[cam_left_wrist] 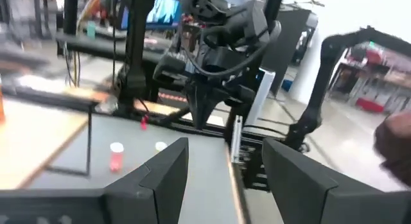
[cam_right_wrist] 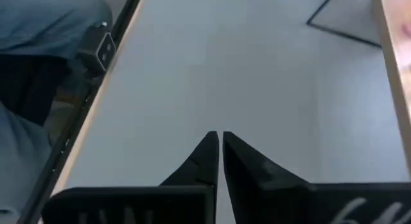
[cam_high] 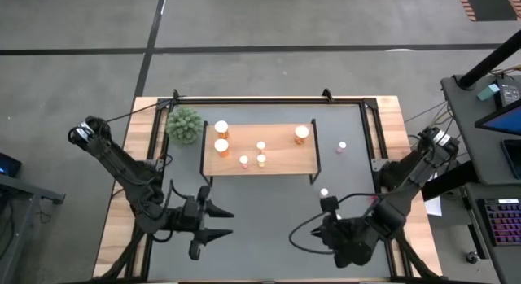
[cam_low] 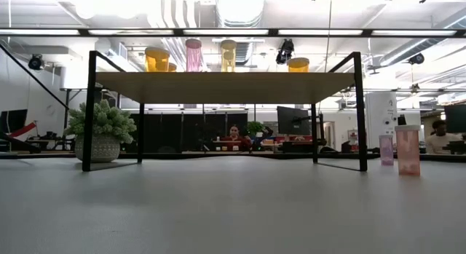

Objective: Pick and place medicine bottles onto shelf by color
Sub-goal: Put the yellow pill bottle on the shelf aligned with the other yellow pill bottles

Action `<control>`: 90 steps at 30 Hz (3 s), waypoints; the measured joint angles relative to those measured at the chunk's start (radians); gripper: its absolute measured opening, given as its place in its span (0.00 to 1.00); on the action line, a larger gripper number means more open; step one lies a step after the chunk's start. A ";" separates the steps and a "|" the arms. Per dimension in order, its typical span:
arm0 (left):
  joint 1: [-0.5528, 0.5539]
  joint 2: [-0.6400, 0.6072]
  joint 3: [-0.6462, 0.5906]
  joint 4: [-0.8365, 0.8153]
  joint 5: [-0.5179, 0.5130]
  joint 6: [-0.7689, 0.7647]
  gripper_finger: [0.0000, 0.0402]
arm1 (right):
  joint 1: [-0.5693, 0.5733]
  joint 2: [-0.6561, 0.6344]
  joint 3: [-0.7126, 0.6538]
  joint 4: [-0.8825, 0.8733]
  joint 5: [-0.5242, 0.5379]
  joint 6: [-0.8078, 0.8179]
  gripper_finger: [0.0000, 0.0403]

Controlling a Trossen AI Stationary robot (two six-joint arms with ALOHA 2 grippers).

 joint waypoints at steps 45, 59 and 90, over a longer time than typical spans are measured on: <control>-0.002 0.082 0.002 0.172 -0.021 0.177 0.45 | 0.197 0.010 -0.512 0.005 0.072 0.946 0.46; -0.002 0.082 0.002 0.169 -0.021 0.234 0.45 | 0.197 -0.006 -0.491 0.005 0.082 0.950 0.26; 0.001 -0.302 -0.242 0.014 -0.024 0.477 0.45 | -0.861 -0.001 0.339 0.052 -0.322 -0.297 0.27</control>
